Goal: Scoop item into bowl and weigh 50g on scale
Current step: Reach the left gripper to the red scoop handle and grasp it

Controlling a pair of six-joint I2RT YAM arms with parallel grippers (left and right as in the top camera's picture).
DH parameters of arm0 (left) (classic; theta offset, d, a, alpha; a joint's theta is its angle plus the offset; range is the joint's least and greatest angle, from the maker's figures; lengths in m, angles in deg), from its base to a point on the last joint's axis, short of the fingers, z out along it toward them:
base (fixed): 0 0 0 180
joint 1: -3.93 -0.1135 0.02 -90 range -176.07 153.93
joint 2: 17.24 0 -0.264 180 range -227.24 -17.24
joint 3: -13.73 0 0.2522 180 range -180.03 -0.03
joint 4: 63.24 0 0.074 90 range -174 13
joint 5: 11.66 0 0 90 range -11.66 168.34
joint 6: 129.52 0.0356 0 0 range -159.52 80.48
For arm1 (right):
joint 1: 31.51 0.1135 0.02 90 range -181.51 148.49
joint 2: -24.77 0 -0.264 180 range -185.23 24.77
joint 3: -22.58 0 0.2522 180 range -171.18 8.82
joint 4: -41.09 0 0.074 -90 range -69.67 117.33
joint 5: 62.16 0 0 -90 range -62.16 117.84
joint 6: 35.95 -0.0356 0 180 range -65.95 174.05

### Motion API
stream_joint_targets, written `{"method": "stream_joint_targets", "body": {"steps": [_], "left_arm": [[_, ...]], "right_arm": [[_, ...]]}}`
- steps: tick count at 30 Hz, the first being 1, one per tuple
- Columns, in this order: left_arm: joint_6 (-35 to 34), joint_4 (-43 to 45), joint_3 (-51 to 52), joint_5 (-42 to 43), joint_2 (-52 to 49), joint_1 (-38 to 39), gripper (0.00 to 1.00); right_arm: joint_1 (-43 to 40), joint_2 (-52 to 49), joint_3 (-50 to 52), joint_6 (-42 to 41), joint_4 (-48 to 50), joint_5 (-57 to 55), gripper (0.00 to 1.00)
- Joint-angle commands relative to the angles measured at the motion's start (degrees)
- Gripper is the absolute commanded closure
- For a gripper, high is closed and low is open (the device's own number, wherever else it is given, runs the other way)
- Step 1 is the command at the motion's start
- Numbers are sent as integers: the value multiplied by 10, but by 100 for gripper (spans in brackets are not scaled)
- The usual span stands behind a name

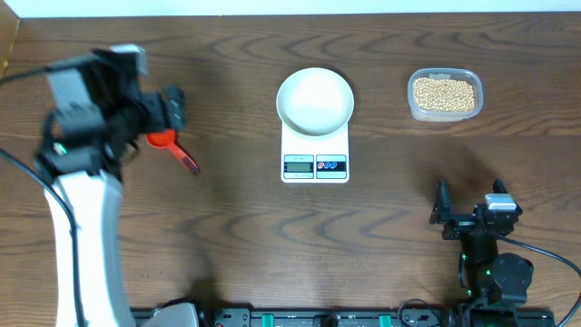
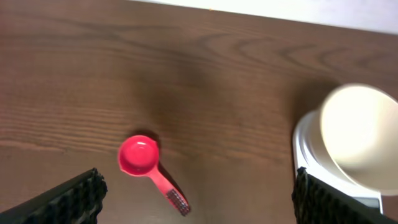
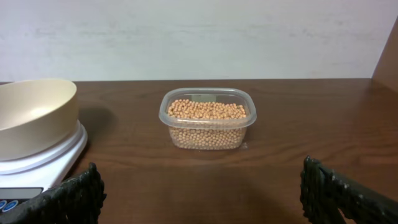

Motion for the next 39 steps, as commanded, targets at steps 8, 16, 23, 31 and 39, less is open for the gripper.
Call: {"method": "stream_joint_targets", "body": {"steps": [8,16,23,31,39], "left_arm": [[-7,-7,-37,68,-151,-70,2],[0,-9,-37,-60,-215,-70,9],[-3,2,-37,-111,-270,-71,13],[-3,42,-37,-117,-344,-71,20],[-3,73,-37,-117,-400,-70,29]], "right_arm": [[3,1,2,4,-1,-4,1],[3,1,2,4,0,-4,1],[3,1,2,4,0,-4,1],[3,1,2,4,-1,-4,1],[3,1,2,4,0,-4,1]]}}
